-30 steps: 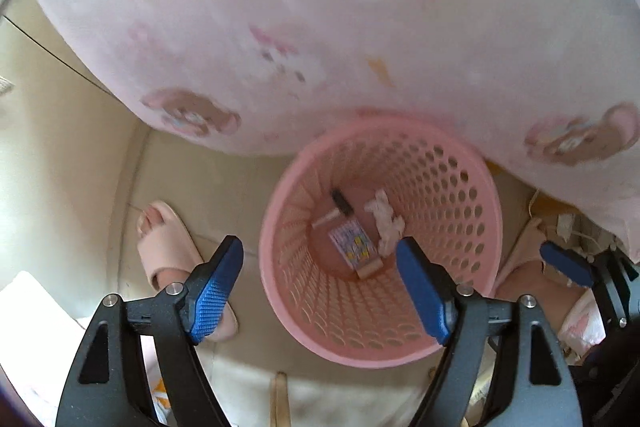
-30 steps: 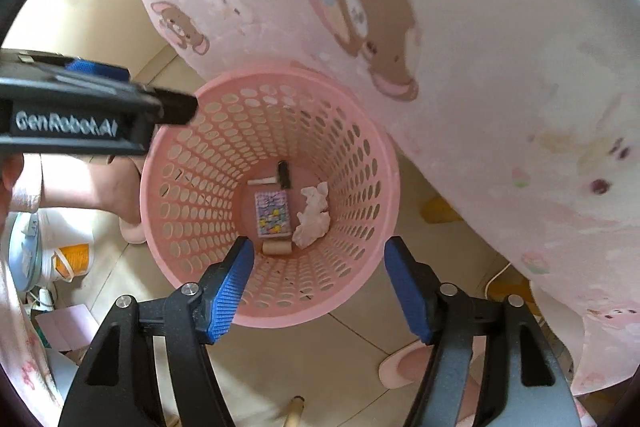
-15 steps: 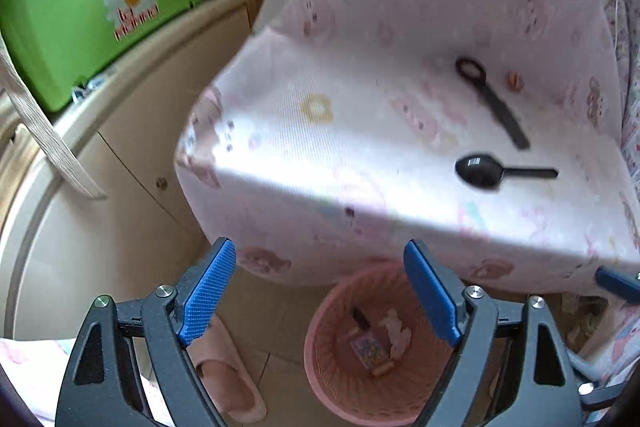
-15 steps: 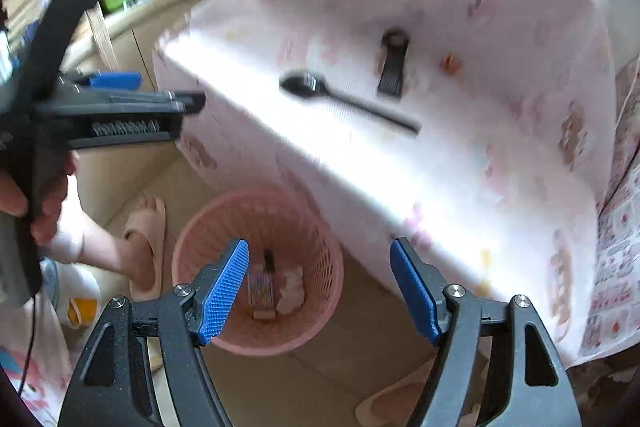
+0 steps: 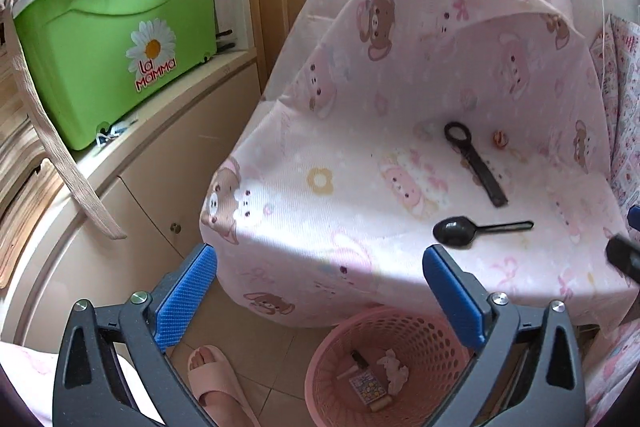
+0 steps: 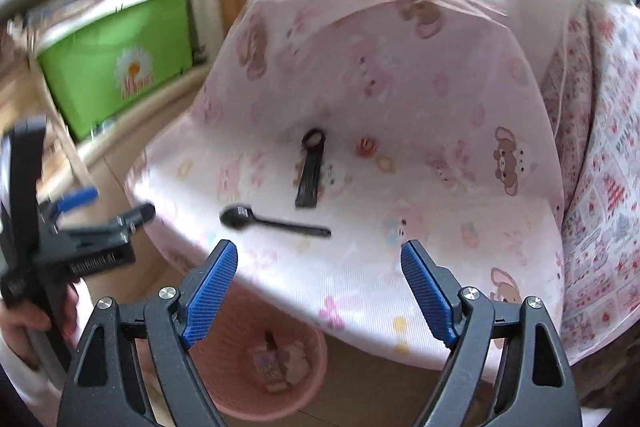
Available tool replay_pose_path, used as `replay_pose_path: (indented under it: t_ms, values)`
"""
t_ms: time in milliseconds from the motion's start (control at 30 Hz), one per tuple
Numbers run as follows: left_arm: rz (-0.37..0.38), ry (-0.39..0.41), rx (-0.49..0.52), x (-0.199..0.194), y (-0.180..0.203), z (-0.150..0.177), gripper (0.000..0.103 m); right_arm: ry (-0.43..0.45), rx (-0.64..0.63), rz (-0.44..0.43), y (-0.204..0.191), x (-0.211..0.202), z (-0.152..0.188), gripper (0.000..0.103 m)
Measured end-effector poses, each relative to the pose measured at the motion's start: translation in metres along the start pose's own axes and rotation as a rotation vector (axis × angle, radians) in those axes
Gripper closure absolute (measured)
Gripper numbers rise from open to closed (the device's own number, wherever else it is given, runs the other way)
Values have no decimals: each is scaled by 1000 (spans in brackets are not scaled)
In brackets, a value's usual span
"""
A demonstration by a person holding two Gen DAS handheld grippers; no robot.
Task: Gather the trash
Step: 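Raise both tools back toward the spoon and scissors on the seat, then grasp the black spoon by its handle with the right tool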
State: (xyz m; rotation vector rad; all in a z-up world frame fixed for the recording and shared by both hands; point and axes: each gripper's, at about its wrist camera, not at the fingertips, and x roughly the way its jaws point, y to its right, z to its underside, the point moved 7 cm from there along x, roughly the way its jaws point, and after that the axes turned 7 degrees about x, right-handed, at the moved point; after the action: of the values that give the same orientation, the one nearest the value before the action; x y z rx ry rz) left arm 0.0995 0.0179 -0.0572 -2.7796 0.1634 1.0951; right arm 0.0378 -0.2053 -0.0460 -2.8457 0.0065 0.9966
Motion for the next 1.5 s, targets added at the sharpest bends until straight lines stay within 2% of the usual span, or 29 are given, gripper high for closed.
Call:
replay_pose_path:
  t_ms: [100, 200, 300, 367, 467, 600, 767, 867, 933, 1067, 1200, 1400, 1433, 1467, 1500]
  values:
    - [-2, 36, 6, -5, 0, -6, 1, 34, 35, -4, 8, -2, -10, 15]
    - [-10, 64, 30, -6, 5, -12, 1, 30, 34, 18, 13, 3, -13, 15]
    - [22, 1, 62, 12, 16, -6, 1, 1, 47, 35, 18, 18, -13, 15]
    - [0, -38, 57, 22, 17, -1, 1, -16, 52, 51, 21, 30, -12, 15]
    - [10, -32, 59, 25, 21, 0, 1, -48, 42, 55, 21, 46, -11, 15]
    - [-22, -12, 81, 24, 21, -3, 1, -102, 9, 21, 9, 69, -6, 15]
    - [-55, -36, 60, 24, 11, -3, 1, -185, -111, -39, -24, 101, -2, 15]
    - [-26, -15, 50, 14, 10, -6, 1, -191, -207, -64, -41, 110, -7, 15]
    - [-43, 7, 41, 10, 6, -7, 1, -224, -221, -84, -47, 119, -6, 15]
    - [-70, 14, 45, 10, 0, -10, 1, -279, -185, -97, -50, 134, -2, 24]
    - [-85, 20, 36, 11, -4, -12, 1, -291, -230, -78, -53, 140, 5, 25]
    - [-70, -12, 4, 14, -9, -9, 1, -295, -274, -122, -59, 134, 9, 42]
    - [-62, -13, -4, 14, -9, -9, 1, -294, -276, -125, -59, 133, 8, 51]
    - [-60, -12, -9, 14, -10, -9, 1, -290, -279, -129, -59, 131, 8, 70]
    - [-62, -10, -13, 14, -11, -9, 1, -289, -281, -132, -59, 129, 8, 79]
